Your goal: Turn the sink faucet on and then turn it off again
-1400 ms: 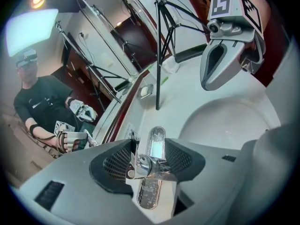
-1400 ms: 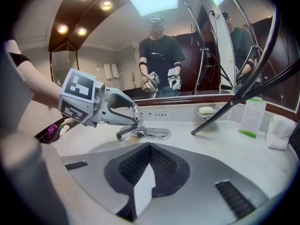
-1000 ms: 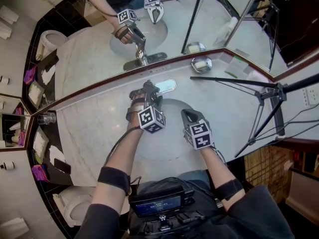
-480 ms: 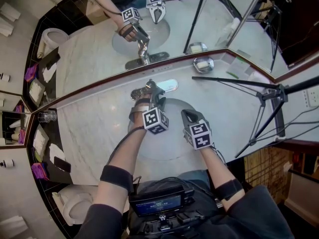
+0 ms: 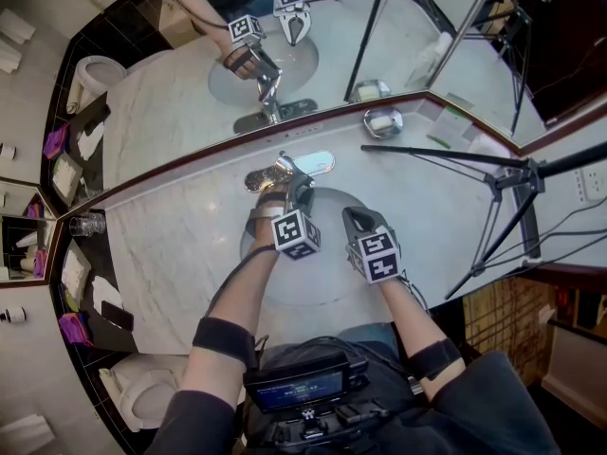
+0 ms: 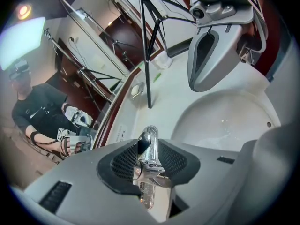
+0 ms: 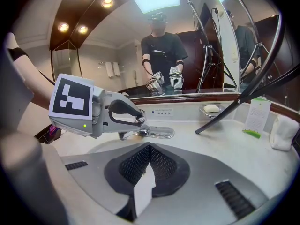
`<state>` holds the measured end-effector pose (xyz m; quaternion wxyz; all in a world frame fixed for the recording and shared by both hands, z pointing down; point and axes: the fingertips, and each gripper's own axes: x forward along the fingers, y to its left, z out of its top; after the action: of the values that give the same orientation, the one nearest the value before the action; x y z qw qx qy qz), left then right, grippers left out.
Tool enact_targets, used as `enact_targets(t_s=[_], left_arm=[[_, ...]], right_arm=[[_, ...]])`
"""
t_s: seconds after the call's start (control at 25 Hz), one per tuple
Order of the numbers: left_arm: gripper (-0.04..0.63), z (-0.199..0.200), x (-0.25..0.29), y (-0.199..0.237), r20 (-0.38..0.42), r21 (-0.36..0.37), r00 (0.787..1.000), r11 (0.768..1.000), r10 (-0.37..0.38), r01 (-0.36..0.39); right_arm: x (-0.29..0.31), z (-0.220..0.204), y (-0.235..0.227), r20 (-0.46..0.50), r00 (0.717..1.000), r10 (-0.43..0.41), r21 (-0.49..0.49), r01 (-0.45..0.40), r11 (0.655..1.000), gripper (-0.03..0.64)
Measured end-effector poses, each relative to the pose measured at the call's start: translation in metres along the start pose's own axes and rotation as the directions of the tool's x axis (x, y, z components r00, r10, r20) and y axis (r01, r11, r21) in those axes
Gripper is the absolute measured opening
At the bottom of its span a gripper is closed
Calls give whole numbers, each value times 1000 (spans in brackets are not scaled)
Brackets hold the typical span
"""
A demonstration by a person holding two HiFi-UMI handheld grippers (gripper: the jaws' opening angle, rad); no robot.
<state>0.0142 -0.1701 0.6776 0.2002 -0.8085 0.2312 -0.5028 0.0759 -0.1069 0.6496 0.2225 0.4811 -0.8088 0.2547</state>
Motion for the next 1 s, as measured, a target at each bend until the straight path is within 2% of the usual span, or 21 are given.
enact_targets(t_s=[0.16, 0.36, 0.56, 0.68, 0.76, 0.84, 0.92, 1.0], left_arm=[[117, 0, 1, 0, -8, 16, 1000, 1000, -17, 17], [112, -1, -7, 1, -11, -20, 998, 998, -63, 63], [39, -2, -33, 8, 6, -15, 1000, 1000, -15, 15], [0, -5, -55, 9, 28, -72, 1000, 997, -3, 5], [0, -7, -72, 11, 54, -159, 999, 987, 9, 0], [0, -11, -91, 15, 85, -299, 996, 954, 32, -5], [0, -17, -111, 18, 117, -457, 991, 889, 60, 0], [0, -23, -129, 19, 142, -578, 986, 816, 89, 10]], right_arm=[[0, 1, -1, 1, 1000, 0, -3, 0, 1000, 20], [-3, 4, 3, 8, 1000, 3, -9, -3, 1000, 20], [-6, 11, 5, 22, 1000, 7, -20, -6, 1000, 21], [-7, 17, 9, 31, 999, 13, -30, -12, 999, 21], [-8, 23, 14, 38, 999, 20, -44, -18, 999, 21], [-9, 25, 16, 43, 999, 26, -60, -23, 998, 20], [-10, 28, 20, 48, 998, 32, -74, -28, 997, 20], [-12, 33, 24, 52, 998, 39, -86, -34, 996, 21]])
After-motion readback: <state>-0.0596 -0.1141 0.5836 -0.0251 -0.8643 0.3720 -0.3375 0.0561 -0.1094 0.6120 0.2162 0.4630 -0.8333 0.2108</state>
